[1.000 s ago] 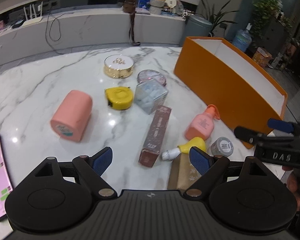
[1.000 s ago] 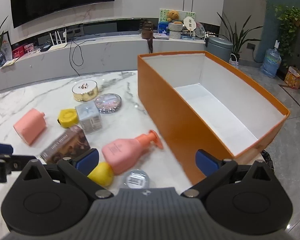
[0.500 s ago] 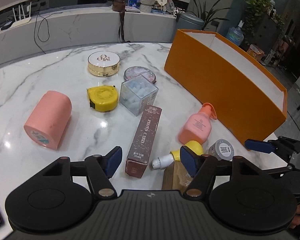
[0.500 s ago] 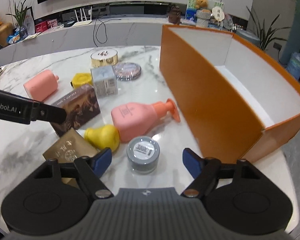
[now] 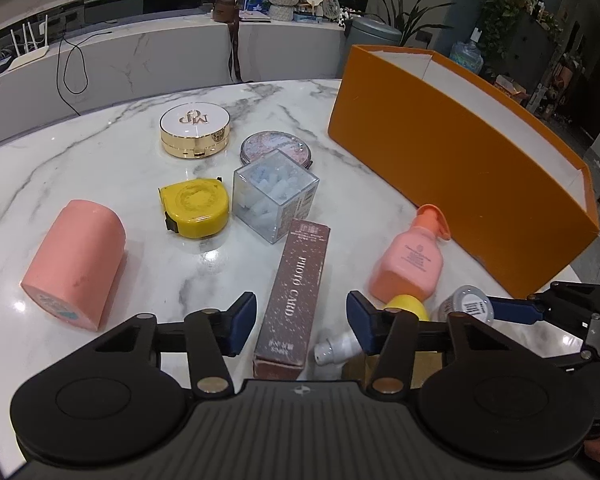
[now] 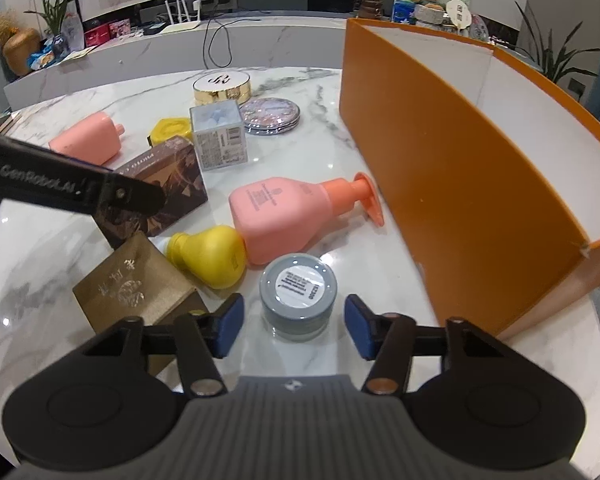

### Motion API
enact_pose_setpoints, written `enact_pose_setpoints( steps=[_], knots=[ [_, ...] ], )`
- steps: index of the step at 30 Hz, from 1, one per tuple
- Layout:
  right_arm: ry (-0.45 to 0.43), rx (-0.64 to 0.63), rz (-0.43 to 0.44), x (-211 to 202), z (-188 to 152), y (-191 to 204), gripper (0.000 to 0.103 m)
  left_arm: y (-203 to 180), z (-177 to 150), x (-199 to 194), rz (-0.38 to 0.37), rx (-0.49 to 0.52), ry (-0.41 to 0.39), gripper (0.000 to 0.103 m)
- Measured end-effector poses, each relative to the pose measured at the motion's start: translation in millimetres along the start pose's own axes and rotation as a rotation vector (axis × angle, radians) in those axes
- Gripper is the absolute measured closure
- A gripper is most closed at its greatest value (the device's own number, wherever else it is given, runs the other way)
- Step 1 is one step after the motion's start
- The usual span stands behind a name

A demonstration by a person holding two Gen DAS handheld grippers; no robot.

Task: Organize rigid objects
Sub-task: 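Grasp the maroon photo card box with left tool while right tool grasps grey jar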

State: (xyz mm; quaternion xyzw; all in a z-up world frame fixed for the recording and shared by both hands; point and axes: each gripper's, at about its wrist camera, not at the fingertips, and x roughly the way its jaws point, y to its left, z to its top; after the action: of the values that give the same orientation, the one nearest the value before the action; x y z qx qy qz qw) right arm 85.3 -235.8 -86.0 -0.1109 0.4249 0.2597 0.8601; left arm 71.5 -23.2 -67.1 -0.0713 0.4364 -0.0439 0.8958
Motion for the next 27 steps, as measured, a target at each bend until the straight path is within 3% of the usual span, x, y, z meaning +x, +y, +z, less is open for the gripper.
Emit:
enact_pose_setpoints(
  steps=[3, 19, 22, 27],
  knots=[
    [-0.006, -0.016, 0.011, 2.1, 1.1, 1.2, 0.049, 0.5, 1.2, 5.5, -0.007, 0.0, 0.016, 0.053],
    [0.007, -0.035, 0.01, 11.5, 6.1, -1.2, 0.061, -1.2, -0.7, 17.8, 0.016, 0.038, 0.047, 0.061],
    [0.007, -0.034, 0.016, 11.3, 5.8, -2.0, 0.061, -0.6, -1.6, 19.7, 0.02, 0.039, 0.05, 0.073],
    [0.01, -0.035, 0.021, 11.1, 5.8, -3.0, 0.062, -1.3, -2.6, 18.4, 0.007, 0.047, 0.043, 0.077]
  ],
)
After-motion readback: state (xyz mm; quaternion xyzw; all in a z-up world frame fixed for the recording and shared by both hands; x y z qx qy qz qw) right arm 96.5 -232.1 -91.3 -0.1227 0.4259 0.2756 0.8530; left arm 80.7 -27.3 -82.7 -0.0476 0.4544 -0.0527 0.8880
